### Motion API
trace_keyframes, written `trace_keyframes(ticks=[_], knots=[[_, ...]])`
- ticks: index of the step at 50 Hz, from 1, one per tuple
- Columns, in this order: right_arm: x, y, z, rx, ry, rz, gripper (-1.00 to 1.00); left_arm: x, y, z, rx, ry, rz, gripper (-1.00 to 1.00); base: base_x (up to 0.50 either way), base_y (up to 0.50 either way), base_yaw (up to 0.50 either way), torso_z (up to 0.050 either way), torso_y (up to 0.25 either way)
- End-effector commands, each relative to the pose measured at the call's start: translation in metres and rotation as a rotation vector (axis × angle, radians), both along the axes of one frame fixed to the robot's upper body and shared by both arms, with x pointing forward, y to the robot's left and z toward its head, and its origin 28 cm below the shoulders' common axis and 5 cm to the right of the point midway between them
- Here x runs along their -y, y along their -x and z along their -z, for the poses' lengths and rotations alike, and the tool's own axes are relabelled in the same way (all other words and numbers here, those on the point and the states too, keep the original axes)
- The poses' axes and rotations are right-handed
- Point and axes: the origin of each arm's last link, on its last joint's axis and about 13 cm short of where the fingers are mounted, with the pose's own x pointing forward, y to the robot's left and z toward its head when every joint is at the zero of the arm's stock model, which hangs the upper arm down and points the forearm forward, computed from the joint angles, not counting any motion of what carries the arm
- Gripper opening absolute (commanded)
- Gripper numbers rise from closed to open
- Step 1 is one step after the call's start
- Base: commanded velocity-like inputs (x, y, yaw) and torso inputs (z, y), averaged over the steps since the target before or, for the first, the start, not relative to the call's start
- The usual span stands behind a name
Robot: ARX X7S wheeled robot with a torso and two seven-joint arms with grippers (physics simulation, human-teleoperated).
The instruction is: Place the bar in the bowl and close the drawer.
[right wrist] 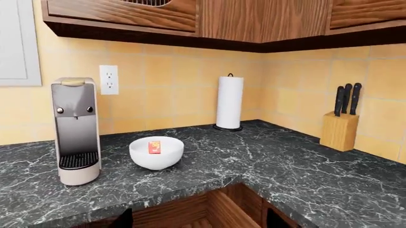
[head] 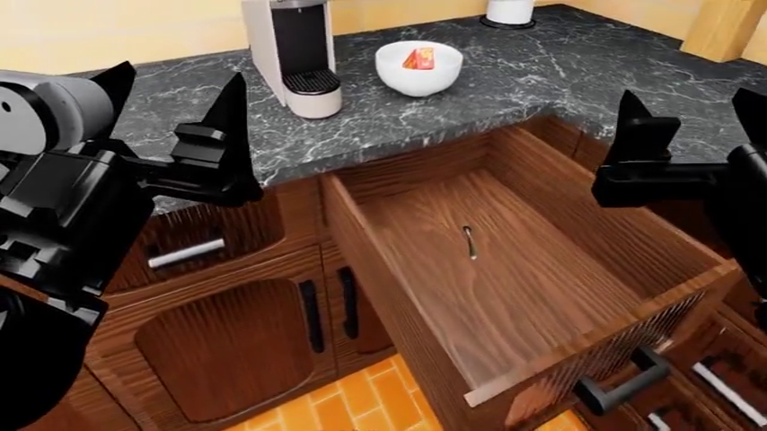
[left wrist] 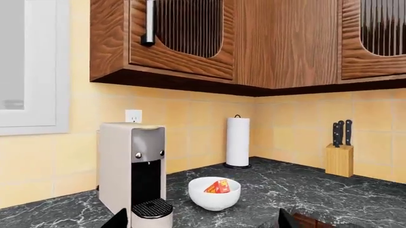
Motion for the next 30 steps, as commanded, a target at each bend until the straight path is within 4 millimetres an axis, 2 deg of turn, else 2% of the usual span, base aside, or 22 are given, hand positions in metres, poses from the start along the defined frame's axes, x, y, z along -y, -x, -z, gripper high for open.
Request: trace_keyframes(ticks=[1,30], knots=[[0.0001,0.0002,0.001,-0.001,-0.005,0.0,1.0,-0.0002,0.0,0.0,-0.001,0.001,0.0,1.0,-0.12,0.06,-0.5,0.0,0.0],[0.0004,-0.0003,0.0056,-0.008,-0.018,-0.002,1.0,0.0005,-0.0013,0.0035,-0.007,-0.002,0.001,1.0,-0.12,0.07,-0.5,0.0,0.0]])
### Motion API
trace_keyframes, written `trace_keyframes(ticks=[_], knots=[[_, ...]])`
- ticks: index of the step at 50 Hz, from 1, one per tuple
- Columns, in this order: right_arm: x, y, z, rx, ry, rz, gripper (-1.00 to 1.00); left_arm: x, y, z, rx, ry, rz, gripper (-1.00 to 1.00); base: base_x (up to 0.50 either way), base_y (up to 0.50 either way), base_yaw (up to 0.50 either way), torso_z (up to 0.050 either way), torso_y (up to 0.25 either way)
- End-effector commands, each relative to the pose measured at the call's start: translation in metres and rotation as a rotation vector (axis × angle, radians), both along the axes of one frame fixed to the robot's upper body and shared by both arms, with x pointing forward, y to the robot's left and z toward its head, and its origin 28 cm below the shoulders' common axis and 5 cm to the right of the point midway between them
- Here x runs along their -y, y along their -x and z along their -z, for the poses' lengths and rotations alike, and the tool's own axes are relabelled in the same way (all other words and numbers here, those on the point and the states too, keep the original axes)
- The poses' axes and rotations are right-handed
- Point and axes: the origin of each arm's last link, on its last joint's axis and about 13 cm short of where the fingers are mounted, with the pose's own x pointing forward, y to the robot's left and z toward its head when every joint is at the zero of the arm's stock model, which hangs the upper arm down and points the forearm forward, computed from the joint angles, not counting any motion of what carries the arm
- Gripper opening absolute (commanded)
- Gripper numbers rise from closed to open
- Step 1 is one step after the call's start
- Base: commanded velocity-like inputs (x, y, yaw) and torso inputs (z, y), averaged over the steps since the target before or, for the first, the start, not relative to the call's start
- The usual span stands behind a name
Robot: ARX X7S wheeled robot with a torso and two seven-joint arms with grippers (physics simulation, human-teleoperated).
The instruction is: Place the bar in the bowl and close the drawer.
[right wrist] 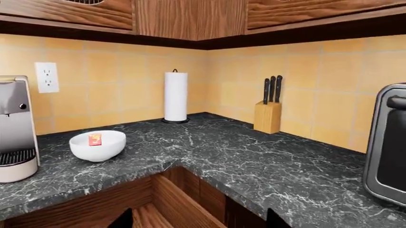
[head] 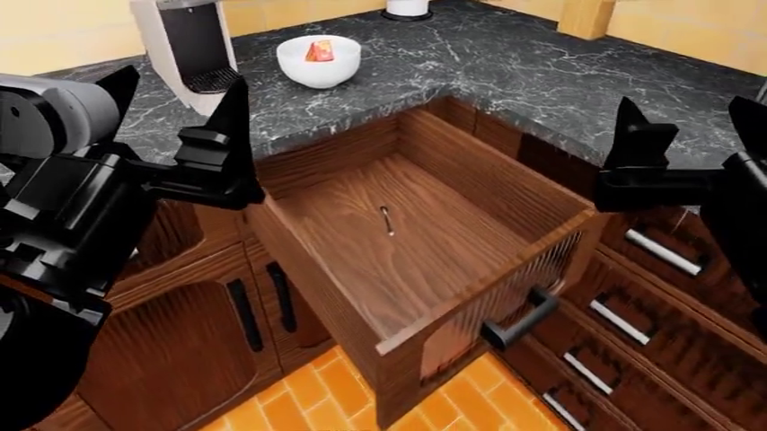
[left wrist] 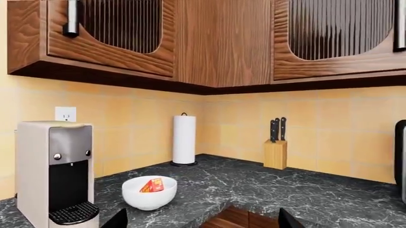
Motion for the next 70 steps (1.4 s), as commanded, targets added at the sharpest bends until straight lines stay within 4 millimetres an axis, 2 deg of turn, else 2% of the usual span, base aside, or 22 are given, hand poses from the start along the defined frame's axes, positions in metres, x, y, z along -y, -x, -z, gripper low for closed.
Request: trace_keyframes(ticks=[1,27,37,70], knots=[[0.0002,-0.0002,0.0014,-0.002,-0.005,0.0,1.0,0.0001,-0.0005,0.0006,-0.001,0.0,-0.001,1.0,-0.11,0.08,-0.5,0.0,0.0],[0.0004,0.0019,0.0046,-0.004,-0.004,-0.006,1.0,0.0004,0.0001,0.002,-0.004,-0.001,0.0,1.0,-0.1,0.09,-0.5,0.0,0.0],[0.0002,0.0024,0.0038,0.014,0.027,-0.01,1.0,-0.0004,-0.0007,0.0019,-0.004,0.003,-0.004,1.0,0.01,0.01,0.0,0.0,0.0],[0.0027,0.007,0.004,0.04,0.034,0.026,1.0,-0.0007,0.0003,-0.0008,0.003,0.006,-0.003,1.0,0.36,0.34,0.0,0.0,0.0]])
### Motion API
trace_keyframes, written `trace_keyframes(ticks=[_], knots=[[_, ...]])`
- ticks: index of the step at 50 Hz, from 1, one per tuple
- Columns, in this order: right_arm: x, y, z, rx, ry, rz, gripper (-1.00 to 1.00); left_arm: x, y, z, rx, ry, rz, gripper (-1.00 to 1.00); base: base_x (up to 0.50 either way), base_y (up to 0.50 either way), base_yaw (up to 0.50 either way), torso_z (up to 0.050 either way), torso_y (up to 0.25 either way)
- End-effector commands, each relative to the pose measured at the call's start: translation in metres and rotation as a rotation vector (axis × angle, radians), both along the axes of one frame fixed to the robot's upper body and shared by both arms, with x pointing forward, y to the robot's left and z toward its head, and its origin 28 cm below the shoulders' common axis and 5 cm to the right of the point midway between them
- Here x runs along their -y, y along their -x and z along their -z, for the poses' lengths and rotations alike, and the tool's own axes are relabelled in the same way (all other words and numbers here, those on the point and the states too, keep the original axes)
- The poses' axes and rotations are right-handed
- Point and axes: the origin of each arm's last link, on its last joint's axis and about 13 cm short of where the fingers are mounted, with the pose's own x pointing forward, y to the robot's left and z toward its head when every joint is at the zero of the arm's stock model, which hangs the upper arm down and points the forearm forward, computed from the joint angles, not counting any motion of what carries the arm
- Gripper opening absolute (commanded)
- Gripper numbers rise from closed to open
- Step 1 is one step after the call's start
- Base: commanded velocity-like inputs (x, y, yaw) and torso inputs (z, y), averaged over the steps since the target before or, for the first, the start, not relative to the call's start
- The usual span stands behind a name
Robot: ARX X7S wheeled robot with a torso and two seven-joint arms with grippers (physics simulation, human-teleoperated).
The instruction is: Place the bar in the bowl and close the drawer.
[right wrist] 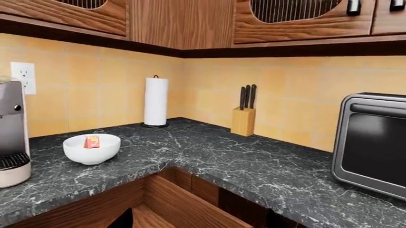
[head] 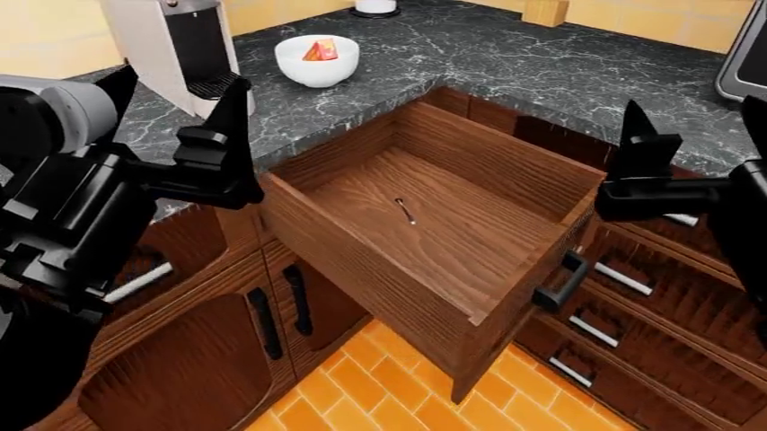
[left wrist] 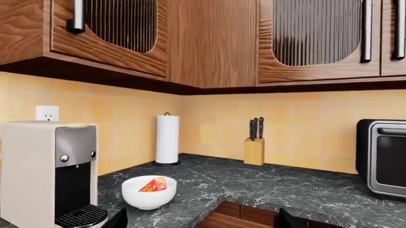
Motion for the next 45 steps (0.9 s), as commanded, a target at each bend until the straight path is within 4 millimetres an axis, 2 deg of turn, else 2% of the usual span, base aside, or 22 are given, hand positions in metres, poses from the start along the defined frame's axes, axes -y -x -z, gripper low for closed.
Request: trace_keyframes(ticks=[1,9,26,32,45], knots=[[0.001,0.003,-0.002,0.007,-0.005,0.02,1.0,0.0,0.001,-0.001,0.004,-0.001,0.001,1.0,0.0,0.0,0.0,0.0,0.0],[0.003,0.015,-0.005,0.007,0.063,0.103,1.0,-0.003,0.004,-0.008,0.023,-0.002,-0.012,1.0,0.0,0.0,0.0,0.0,0.0],[0.016,0.031,-0.031,0.057,0.028,0.142,1.0,-0.01,0.011,-0.026,0.07,-0.013,-0.038,1.0,0.0,0.0,0.0,0.0,0.0],[0.017,0.032,-0.032,0.065,0.017,0.141,1.0,-0.01,0.012,-0.024,0.07,-0.018,-0.037,1.0,0.08,-0.09,0.0,0.0,0.0],[0.017,0.03,-0.028,0.061,0.004,0.141,1.0,-0.01,0.011,-0.02,0.061,-0.016,-0.037,1.0,0.34,-0.36,0.0,0.0,0.0]])
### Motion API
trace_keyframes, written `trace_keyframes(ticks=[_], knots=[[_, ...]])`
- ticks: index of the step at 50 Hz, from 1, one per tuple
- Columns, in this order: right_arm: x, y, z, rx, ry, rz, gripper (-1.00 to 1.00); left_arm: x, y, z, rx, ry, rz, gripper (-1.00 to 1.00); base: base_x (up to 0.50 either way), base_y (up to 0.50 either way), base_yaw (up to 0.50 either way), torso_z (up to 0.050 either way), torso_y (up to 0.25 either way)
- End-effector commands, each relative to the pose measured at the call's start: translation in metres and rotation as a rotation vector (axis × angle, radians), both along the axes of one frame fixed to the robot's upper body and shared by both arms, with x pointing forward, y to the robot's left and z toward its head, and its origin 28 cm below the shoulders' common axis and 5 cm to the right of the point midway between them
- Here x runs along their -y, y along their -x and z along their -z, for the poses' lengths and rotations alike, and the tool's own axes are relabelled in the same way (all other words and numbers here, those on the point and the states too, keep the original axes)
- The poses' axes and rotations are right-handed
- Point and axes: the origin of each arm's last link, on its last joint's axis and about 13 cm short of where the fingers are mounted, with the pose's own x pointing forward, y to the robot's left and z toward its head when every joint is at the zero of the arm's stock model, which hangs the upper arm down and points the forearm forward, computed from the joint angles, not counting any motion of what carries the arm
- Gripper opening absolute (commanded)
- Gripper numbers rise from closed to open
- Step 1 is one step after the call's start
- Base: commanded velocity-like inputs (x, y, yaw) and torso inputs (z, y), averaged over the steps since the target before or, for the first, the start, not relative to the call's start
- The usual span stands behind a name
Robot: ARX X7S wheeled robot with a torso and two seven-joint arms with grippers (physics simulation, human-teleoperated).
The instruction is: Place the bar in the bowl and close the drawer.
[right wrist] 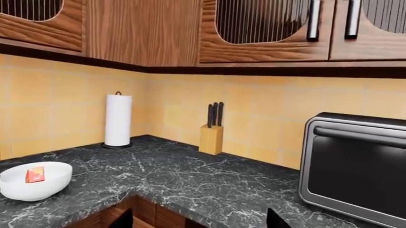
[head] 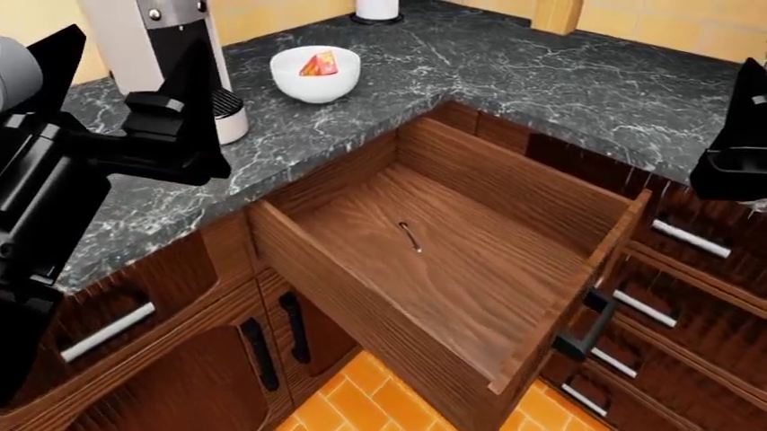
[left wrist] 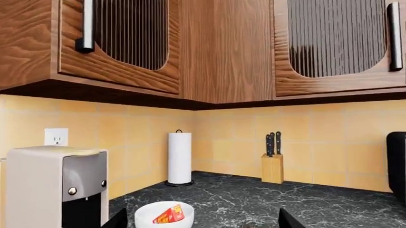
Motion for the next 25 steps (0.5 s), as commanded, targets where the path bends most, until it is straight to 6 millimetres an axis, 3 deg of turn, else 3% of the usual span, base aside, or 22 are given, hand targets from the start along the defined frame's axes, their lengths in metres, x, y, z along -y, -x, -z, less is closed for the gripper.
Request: trace_keyframes(ticks=[1,25], knots=[[0.0015,0.0005,0.0014,0.0,-0.013,0.003,1.0,-0.0001,0.0002,0.0006,-0.001,0.001,-0.002,1.0,0.34,-0.36,0.0,0.0,0.0],[0.0015,-0.0015,0.005,-0.009,-0.023,0.002,1.0,-0.0001,0.0008,0.0014,-0.003,0.003,-0.002,1.0,0.34,-0.36,0.0,0.0,0.001]])
